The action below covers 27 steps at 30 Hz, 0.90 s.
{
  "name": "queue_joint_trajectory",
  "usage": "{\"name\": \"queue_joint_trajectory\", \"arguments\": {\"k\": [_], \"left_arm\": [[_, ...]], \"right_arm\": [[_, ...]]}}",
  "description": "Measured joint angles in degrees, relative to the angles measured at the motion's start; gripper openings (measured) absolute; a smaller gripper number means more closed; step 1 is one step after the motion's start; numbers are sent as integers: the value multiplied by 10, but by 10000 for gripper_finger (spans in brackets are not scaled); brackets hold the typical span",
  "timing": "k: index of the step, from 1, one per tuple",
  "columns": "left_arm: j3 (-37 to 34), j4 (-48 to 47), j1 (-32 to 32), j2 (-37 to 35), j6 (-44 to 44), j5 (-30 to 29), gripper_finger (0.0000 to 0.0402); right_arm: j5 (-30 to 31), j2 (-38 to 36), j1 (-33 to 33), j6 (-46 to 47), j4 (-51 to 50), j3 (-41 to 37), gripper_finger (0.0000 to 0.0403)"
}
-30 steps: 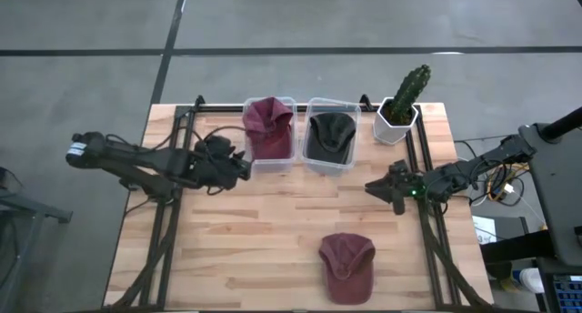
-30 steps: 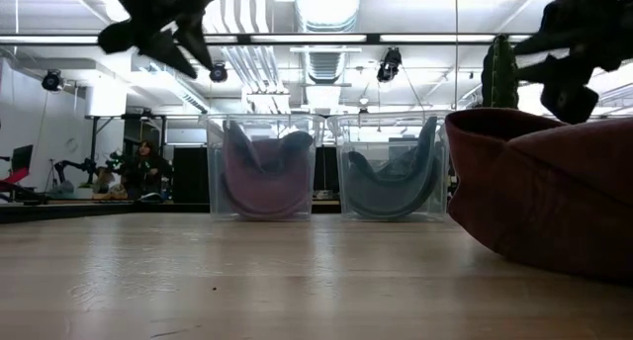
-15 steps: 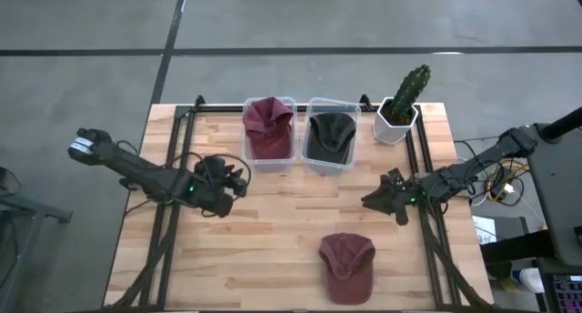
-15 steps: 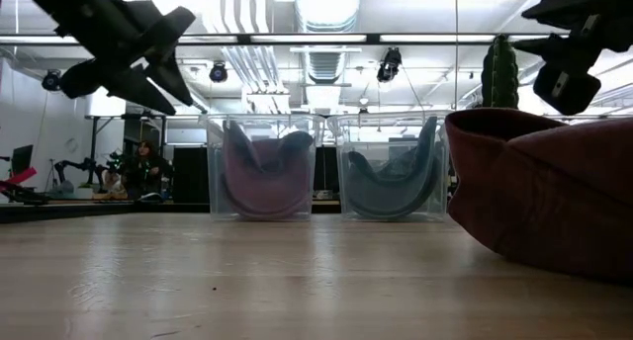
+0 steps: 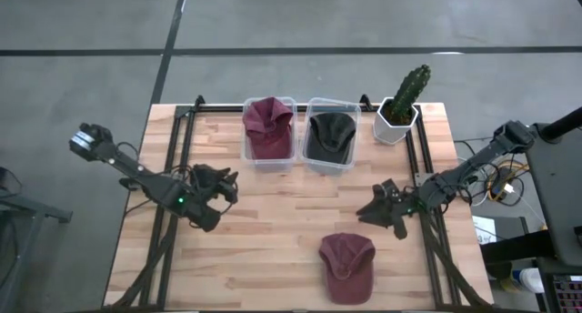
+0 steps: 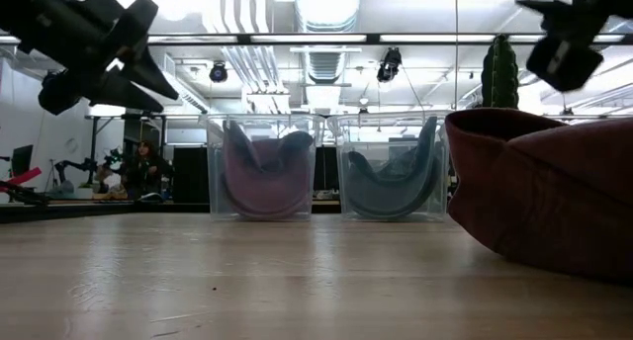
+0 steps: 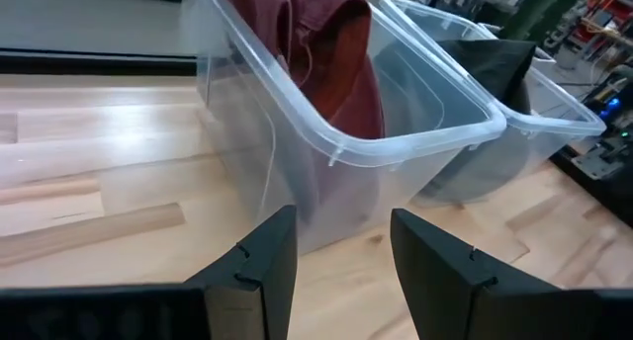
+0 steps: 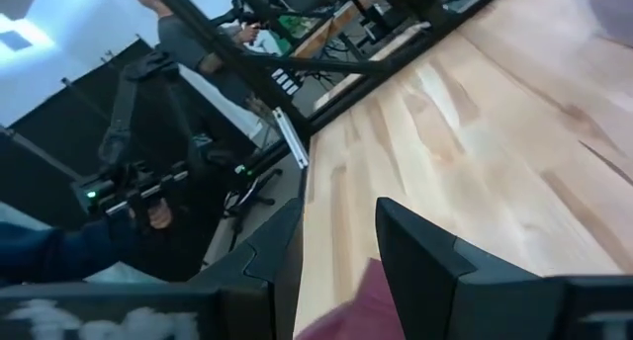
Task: Pick & Place hat
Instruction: Put the red cap into the left transparent bin
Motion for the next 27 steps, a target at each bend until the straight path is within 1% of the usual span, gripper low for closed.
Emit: {"name": "queue_joint_trajectory", "arguments": {"k": [3, 5, 8, 12, 15, 18, 22, 27], "left_arm": [[-20, 1, -4, -17, -9, -4, 156], [-34, 3, -4, -28, -11, -4, 156], [-50, 6, -4, -47, -11, -4, 156], [-68, 9, -4, -74, -4, -4, 156], [-78, 9, -4, -92, 7, -4, 156], [-87, 10, -4, -107, 17, -4, 156], [-95, 10, -4, -123, 22, -4, 156], [-98, 9, -4, -129, 40, -2, 156]], "right_arm": [[0, 25, 5, -20, -7, 36, 123], [-2, 41, 6, -30, -41, 68, 123], [-2, 69, 6, -28, -137, 123, 123], [-2, 111, 6, -1, -298, 205, 123], [-2, 146, 6, 47, -414, 262, 123], [-2, 179, 6, 110, -501, 307, 123], [-37, 216, 5, 200, -568, 349, 123], [-112, 259, 6, 302, -593, 375, 123]]}}
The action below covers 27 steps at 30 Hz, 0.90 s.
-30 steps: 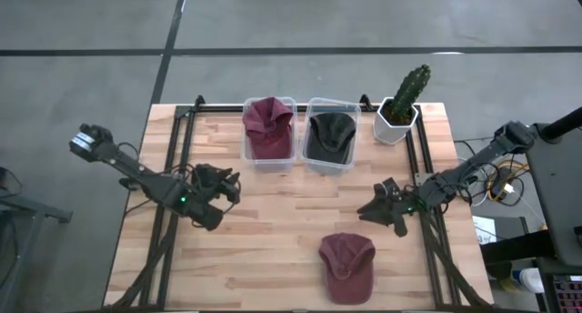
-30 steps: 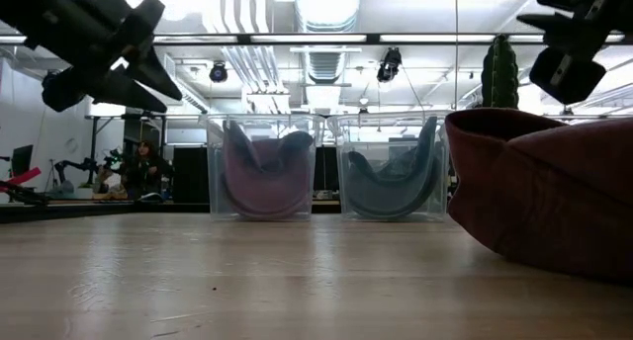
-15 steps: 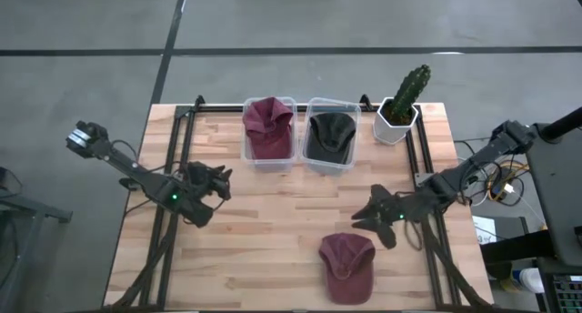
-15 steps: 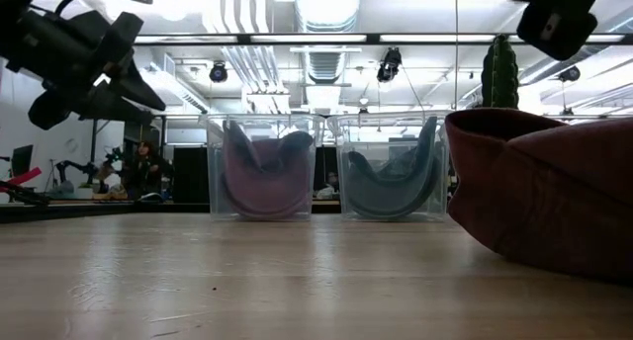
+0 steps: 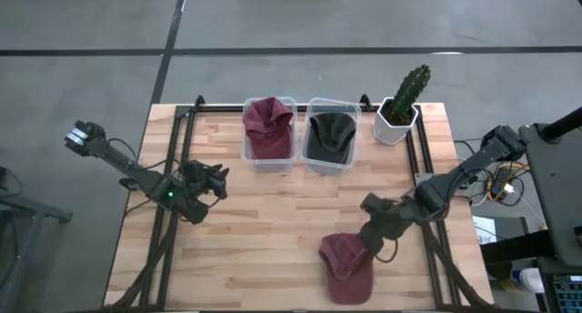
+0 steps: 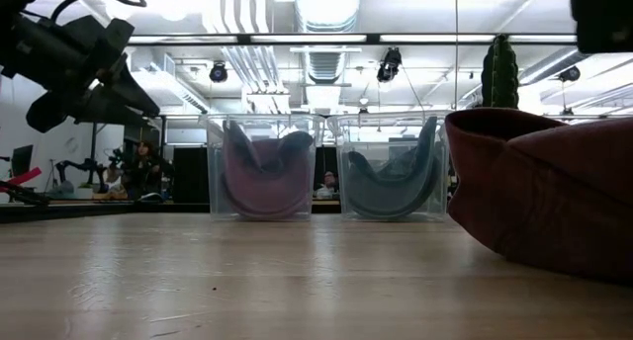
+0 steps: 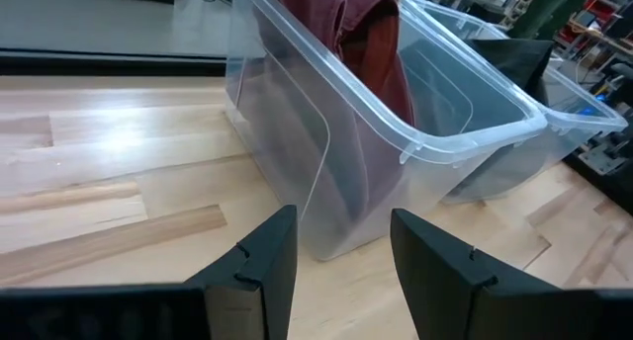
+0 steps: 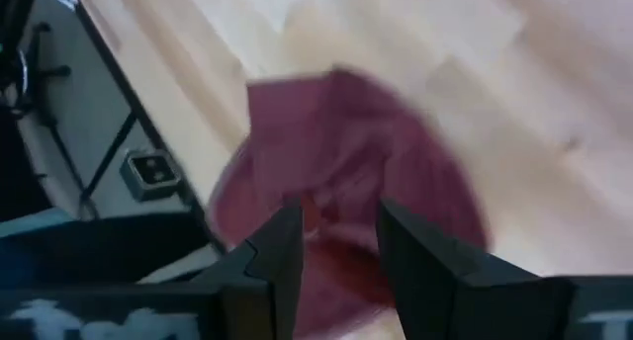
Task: Pick & Place hat
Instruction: Put the red cap into the left transparent bin
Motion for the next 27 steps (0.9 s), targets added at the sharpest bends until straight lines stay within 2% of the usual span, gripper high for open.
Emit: {"name": "queue_joint_trajectory", "arguments": {"k": [11, 15, 22, 27], "left_arm": [[0, 0, 0, 0, 28, 0, 156], [-3, 0, 0, 0, 29, 0, 156], [-5, 0, 0, 0, 36, 0, 156], [-7, 0, 0, -1, 40, 0, 156]], "right_arm": [[-155, 79, 2, 96, 2, 19, 124], [-199, 87, 10, 126, 1, 17, 141], [-204, 78, 37, 201, -15, 17, 188], [-202, 80, 56, 246, -23, 13, 206]]}}
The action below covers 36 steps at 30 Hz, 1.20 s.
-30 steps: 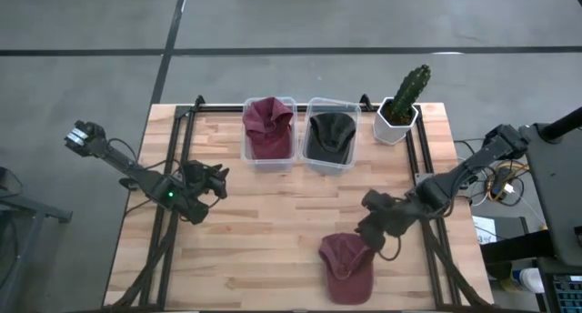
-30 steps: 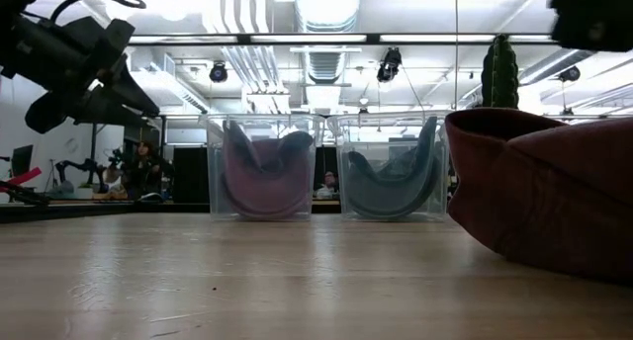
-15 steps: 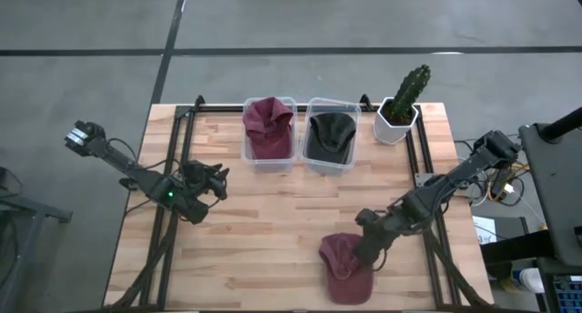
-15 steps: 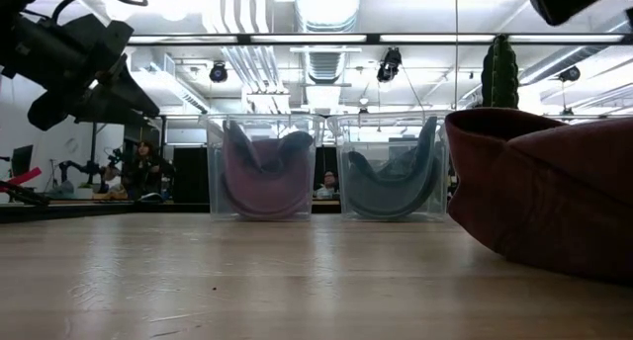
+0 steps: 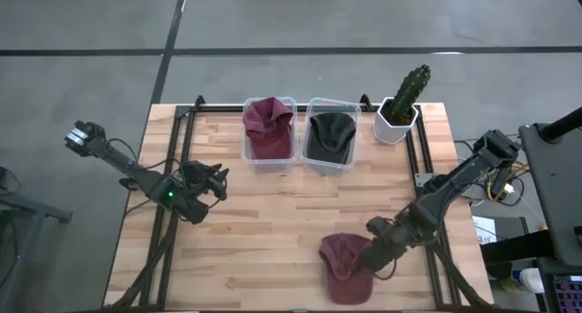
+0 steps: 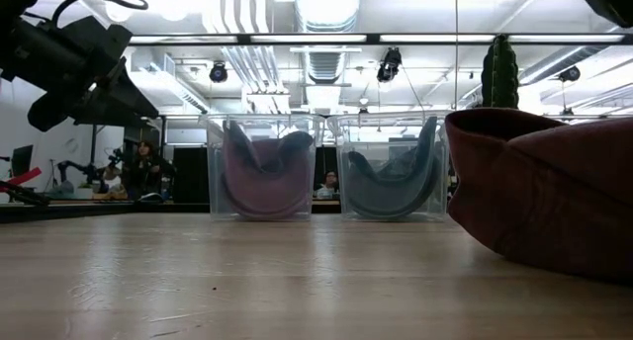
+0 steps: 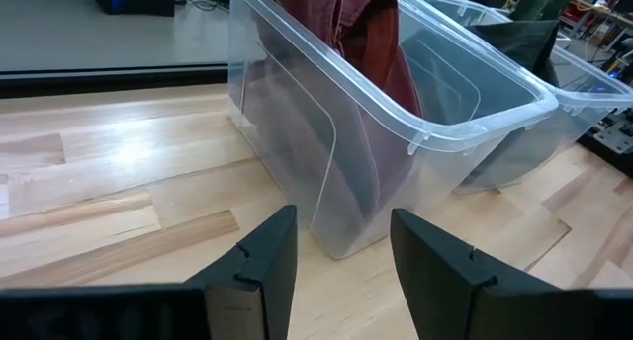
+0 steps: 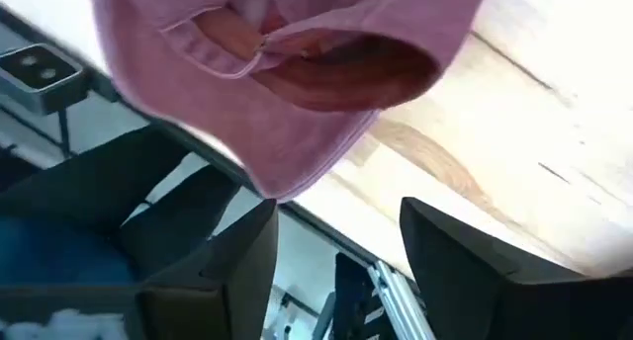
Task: Pick & Place hat
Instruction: Put the red cap into the left transparent bin
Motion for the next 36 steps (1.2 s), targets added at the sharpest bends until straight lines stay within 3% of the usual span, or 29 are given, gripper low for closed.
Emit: {"name": "queue_joint_trajectory", "arguments": {"k": [8, 22, 29, 36], "left_arm": [[0, 2, 0, 0, 0, 0, 156], [0, 8, 0, 0, -1, 0, 156], [0, 8, 0, 0, -1, 0, 156], [0, 8, 0, 0, -1, -2, 156]], "right_arm": [[79, 0, 6, 25, 1, -18, 235], [91, 1, 6, 69, 16, -56, 285], [122, 1, 5, 74, 94, -85, 285], [123, 1, 6, 108, 110, -111, 282]]}}
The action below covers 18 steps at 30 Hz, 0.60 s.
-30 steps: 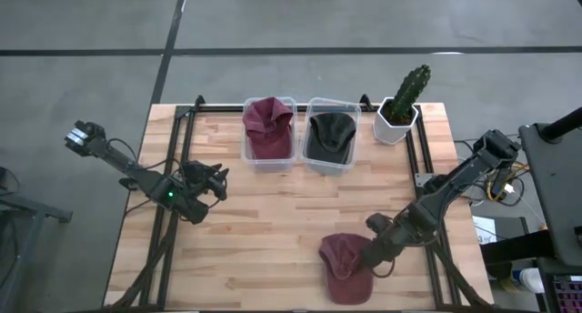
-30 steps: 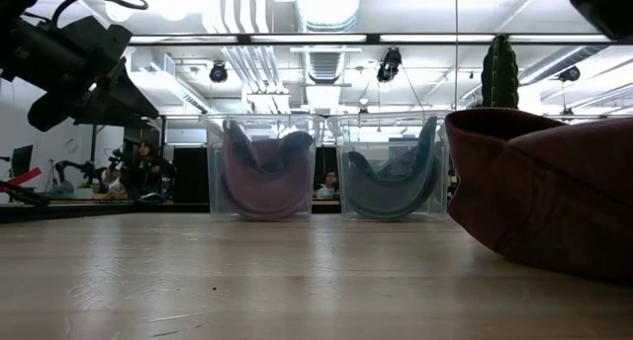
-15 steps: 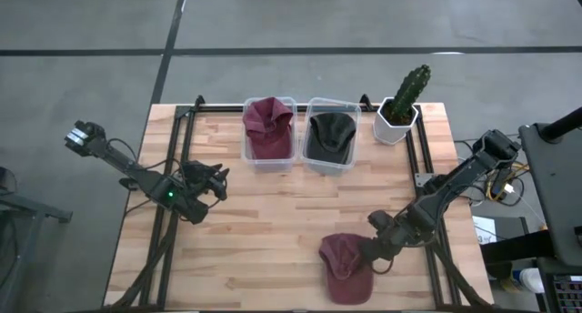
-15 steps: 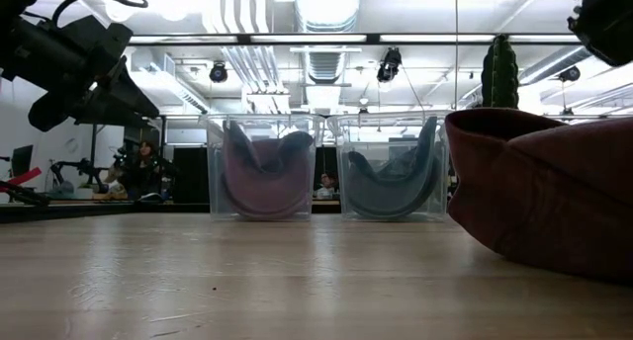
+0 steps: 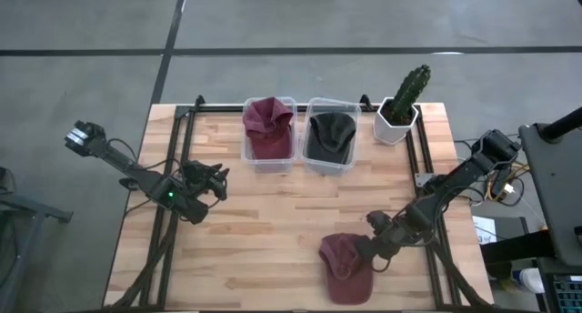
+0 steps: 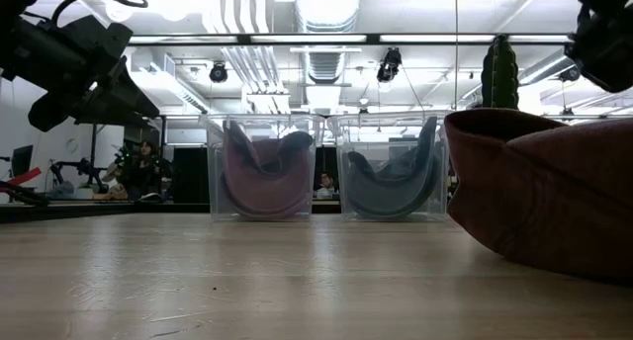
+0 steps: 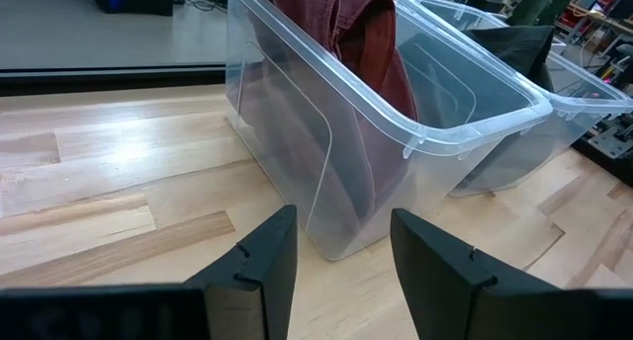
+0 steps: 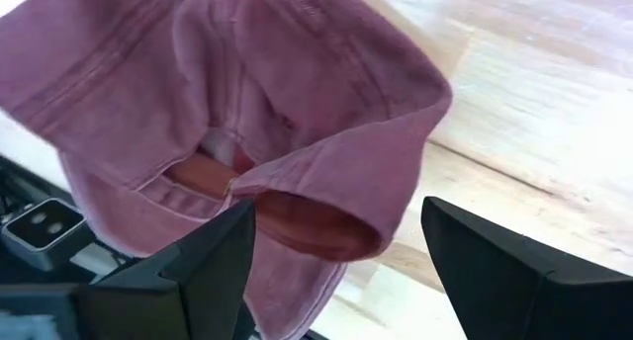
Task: Pick & Place hat
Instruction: Put the red cap into the left transparent bin
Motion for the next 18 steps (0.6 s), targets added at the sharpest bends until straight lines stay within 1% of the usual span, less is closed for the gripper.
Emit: {"name": "queue_joint_trajectory", "arguments": {"k": [5, 10, 16, 18], "left_arm": [[0, 0, 0, 0, 0, 0, 156], [0, 0, 0, 0, 0, 0, 156], [0, 0, 0, 0, 0, 0, 156], [0, 0, 0, 0, 0, 0, 156]], "right_arm": [[0, 0, 0, 6, 2, -6, 281], [0, 0, 0, 10, 12, -13, 264], [0, 0, 0, 30, 96, -50, 244], [5, 4, 0, 37, 107, -59, 242]]}}
